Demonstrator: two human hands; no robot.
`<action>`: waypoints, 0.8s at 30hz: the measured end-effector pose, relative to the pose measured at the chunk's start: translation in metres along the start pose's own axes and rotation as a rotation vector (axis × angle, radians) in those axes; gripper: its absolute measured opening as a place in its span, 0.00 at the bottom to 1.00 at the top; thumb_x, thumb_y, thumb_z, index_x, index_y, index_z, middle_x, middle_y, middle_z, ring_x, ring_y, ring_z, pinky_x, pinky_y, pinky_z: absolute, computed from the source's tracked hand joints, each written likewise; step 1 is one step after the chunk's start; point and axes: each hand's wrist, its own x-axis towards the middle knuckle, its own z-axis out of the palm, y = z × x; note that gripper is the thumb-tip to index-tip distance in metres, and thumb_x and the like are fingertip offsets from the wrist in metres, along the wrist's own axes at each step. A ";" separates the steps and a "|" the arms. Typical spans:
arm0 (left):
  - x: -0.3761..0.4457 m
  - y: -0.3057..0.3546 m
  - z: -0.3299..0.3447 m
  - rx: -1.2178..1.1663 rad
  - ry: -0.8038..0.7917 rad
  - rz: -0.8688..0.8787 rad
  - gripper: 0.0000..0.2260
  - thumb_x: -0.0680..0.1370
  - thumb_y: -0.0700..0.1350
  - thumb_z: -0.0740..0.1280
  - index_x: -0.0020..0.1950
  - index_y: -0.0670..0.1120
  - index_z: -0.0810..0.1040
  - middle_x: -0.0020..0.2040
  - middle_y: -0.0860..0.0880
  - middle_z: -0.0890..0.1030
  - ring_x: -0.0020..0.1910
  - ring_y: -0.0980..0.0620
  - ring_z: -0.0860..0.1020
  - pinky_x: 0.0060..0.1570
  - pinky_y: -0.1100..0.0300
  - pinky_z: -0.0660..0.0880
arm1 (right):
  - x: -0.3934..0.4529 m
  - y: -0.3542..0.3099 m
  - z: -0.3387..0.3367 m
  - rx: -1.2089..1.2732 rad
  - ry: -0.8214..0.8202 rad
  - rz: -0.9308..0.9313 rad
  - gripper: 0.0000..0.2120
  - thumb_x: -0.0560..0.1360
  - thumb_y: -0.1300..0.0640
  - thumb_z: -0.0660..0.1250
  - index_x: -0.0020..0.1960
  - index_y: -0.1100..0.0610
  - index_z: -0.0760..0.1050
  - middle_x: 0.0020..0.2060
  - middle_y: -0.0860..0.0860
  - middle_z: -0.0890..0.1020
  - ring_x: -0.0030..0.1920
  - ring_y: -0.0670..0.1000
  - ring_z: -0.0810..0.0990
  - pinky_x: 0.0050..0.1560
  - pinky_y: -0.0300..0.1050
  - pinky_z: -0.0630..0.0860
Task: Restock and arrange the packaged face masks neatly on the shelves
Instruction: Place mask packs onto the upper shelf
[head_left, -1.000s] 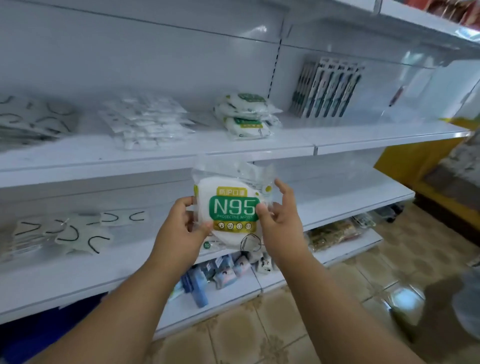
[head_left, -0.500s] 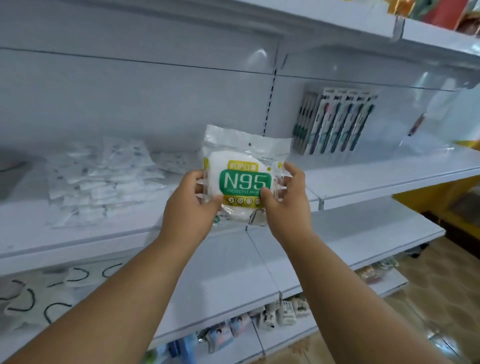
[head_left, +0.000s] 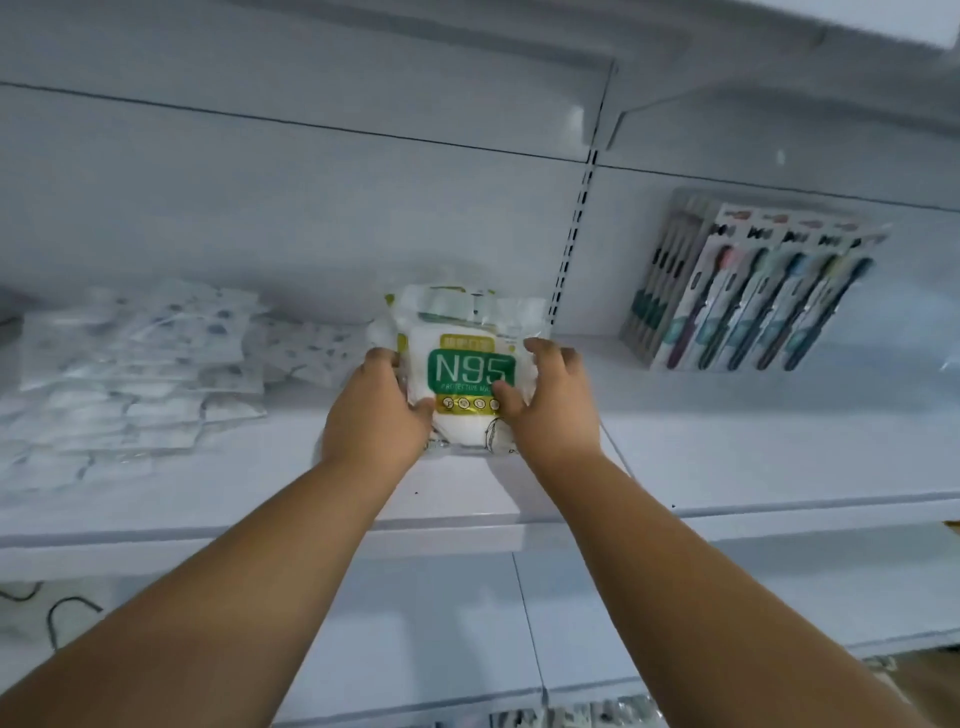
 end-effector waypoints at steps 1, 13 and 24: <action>0.002 0.003 0.004 -0.009 0.033 -0.010 0.23 0.75 0.48 0.74 0.66 0.48 0.70 0.60 0.47 0.79 0.55 0.44 0.79 0.47 0.53 0.74 | 0.005 0.003 0.001 -0.041 0.018 -0.021 0.24 0.77 0.50 0.70 0.71 0.53 0.69 0.65 0.54 0.72 0.63 0.55 0.72 0.61 0.50 0.72; -0.042 0.003 0.010 0.151 0.239 0.236 0.18 0.74 0.47 0.75 0.61 0.49 0.75 0.56 0.49 0.76 0.53 0.47 0.75 0.51 0.50 0.76 | -0.005 0.008 -0.003 -0.044 0.163 -0.323 0.10 0.75 0.57 0.71 0.55 0.58 0.78 0.50 0.55 0.78 0.51 0.57 0.76 0.52 0.53 0.74; -0.117 -0.044 -0.058 0.097 0.163 0.363 0.13 0.75 0.43 0.73 0.59 0.46 0.78 0.53 0.49 0.79 0.49 0.48 0.77 0.49 0.52 0.75 | -0.109 -0.047 -0.005 -0.008 0.156 -0.273 0.12 0.76 0.59 0.70 0.59 0.58 0.78 0.54 0.54 0.79 0.55 0.56 0.75 0.56 0.51 0.72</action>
